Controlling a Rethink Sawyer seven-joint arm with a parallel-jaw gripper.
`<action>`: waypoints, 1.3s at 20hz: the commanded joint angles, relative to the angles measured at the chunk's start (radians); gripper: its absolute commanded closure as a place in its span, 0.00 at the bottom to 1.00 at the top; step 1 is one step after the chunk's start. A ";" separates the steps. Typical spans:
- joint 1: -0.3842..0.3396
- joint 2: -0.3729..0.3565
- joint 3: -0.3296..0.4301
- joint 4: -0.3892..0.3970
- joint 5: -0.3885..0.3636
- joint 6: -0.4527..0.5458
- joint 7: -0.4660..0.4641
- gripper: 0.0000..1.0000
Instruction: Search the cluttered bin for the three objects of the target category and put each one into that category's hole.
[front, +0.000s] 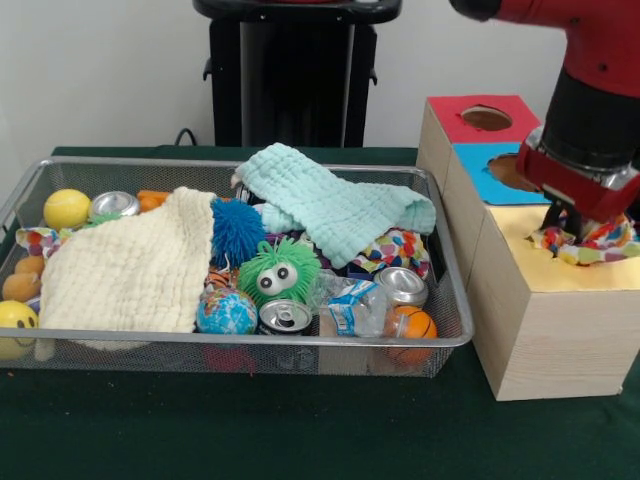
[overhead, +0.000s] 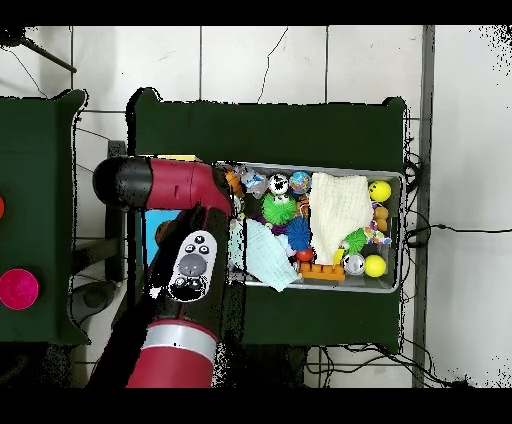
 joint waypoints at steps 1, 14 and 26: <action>-0.033 -0.151 0.006 0.130 -0.062 0.219 -0.010 1.00; -0.037 -0.101 0.028 0.089 -0.066 0.190 0.033 1.00; -0.050 -0.063 0.050 0.120 -0.068 0.106 0.013 0.00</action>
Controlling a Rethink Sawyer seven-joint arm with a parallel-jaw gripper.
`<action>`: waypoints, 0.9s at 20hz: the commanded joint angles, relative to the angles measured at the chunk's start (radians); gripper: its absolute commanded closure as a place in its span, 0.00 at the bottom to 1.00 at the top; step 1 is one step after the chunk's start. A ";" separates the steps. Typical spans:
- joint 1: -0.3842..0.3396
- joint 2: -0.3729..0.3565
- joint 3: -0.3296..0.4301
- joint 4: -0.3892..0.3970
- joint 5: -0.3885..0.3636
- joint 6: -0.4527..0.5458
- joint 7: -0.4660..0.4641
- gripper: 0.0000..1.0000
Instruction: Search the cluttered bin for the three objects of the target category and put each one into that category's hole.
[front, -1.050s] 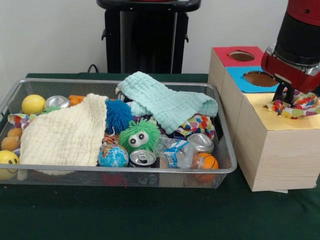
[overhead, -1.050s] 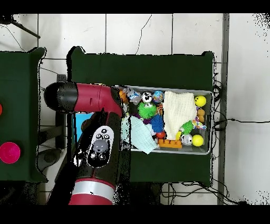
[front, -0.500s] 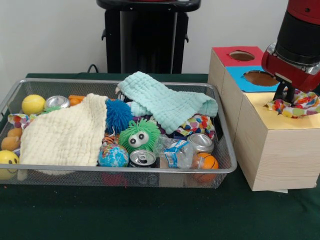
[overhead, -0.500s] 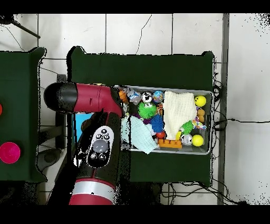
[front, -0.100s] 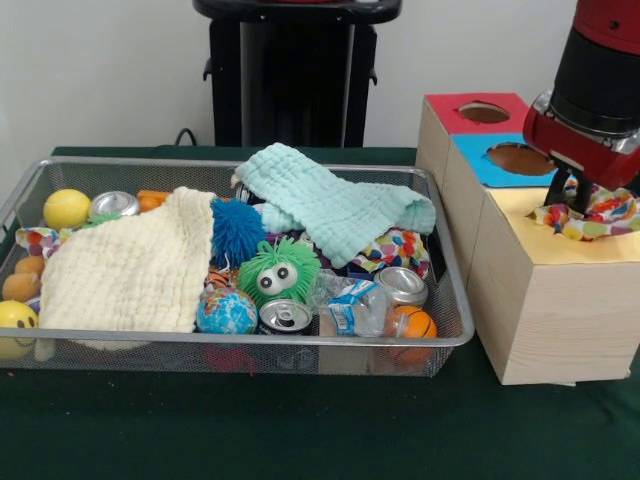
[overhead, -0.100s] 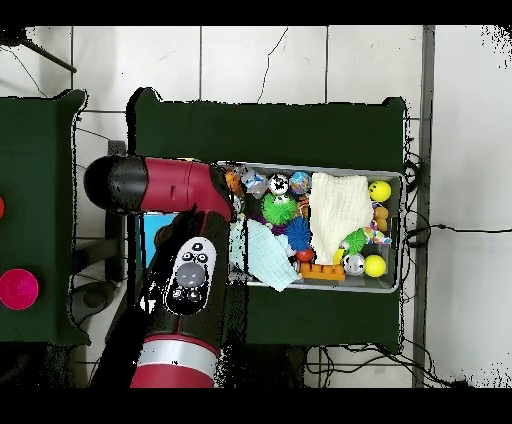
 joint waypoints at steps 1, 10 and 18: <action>-0.050 -0.017 0.044 0.102 -0.053 0.071 0.009 0.00; -0.067 -0.014 0.051 0.099 -0.062 0.051 -0.008 0.00; -0.070 -0.011 0.010 0.011 -0.073 0.163 0.025 0.00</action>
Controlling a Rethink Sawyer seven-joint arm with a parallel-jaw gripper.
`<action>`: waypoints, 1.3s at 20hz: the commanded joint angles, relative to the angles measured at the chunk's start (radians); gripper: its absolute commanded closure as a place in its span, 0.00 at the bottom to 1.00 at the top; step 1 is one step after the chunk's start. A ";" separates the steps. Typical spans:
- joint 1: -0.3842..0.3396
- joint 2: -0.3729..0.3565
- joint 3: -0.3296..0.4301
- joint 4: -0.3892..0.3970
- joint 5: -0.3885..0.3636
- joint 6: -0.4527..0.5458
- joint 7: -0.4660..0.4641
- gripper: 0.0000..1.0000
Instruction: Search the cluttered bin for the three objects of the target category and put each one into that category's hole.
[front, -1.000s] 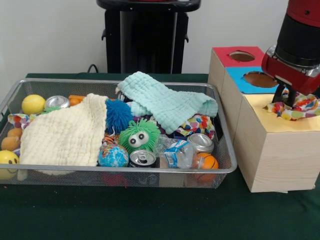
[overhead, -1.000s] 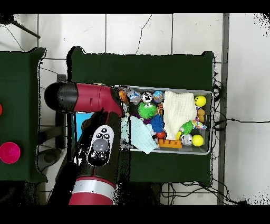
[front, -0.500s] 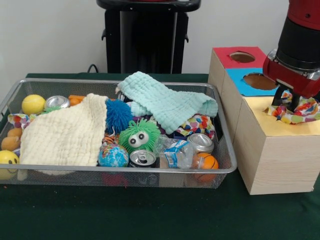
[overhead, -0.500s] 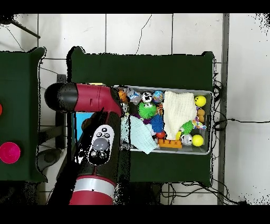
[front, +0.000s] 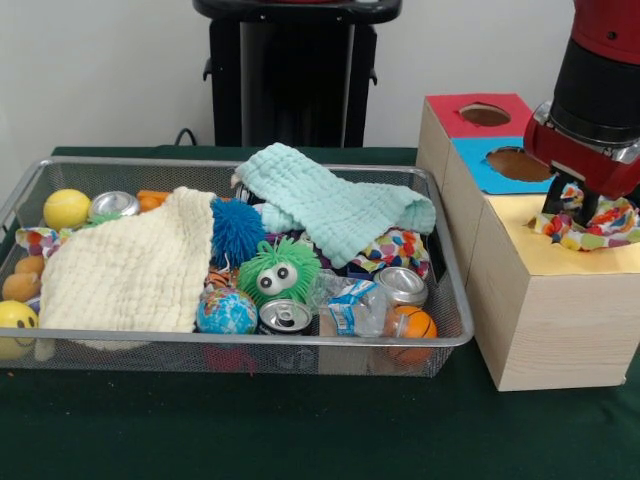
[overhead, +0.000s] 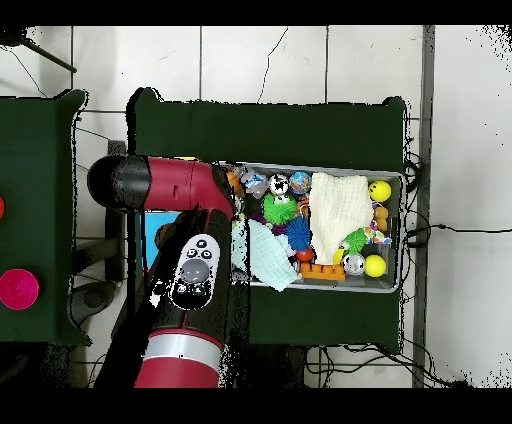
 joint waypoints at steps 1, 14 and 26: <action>-0.059 -0.026 -0.009 0.000 -0.073 0.213 0.025 0.00; -0.078 -0.051 0.019 0.043 -0.084 0.140 -0.033 1.00; -0.067 -0.103 -0.069 -0.193 -0.111 0.446 0.031 1.00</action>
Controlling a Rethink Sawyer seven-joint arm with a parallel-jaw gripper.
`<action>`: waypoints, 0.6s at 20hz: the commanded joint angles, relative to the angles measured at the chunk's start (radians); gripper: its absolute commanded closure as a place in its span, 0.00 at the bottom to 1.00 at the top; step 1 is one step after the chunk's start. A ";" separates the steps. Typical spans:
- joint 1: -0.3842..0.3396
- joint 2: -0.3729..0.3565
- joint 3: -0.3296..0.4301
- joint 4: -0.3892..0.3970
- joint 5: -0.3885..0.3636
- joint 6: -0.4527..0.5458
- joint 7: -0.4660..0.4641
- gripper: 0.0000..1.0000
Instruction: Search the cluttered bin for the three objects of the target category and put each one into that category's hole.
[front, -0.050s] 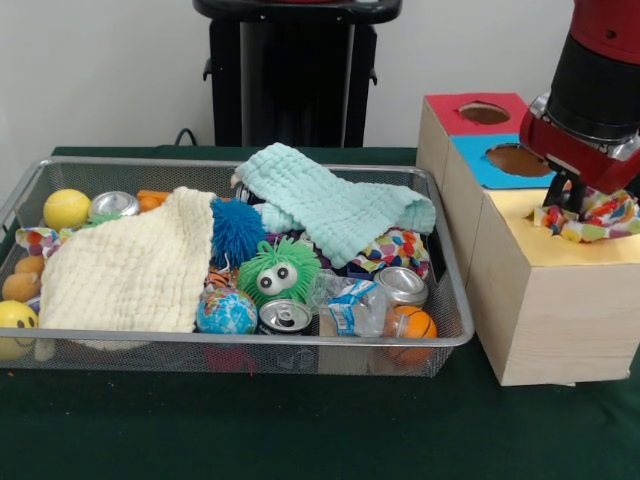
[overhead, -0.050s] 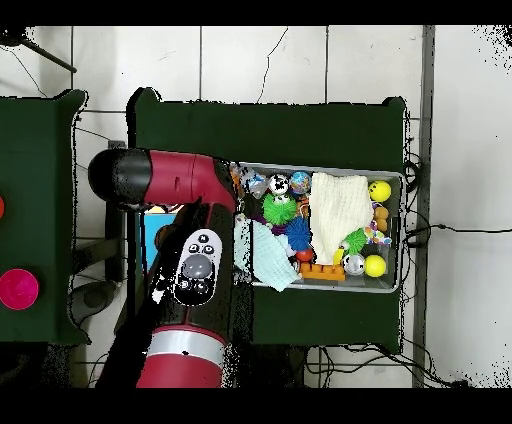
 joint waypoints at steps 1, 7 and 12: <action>-0.057 -0.115 -0.070 -0.149 -0.087 0.329 0.029 1.00; -0.089 -0.138 0.004 -0.215 -0.106 0.490 -0.056 1.00; -0.114 -0.107 0.060 -0.235 -0.115 0.489 -0.096 1.00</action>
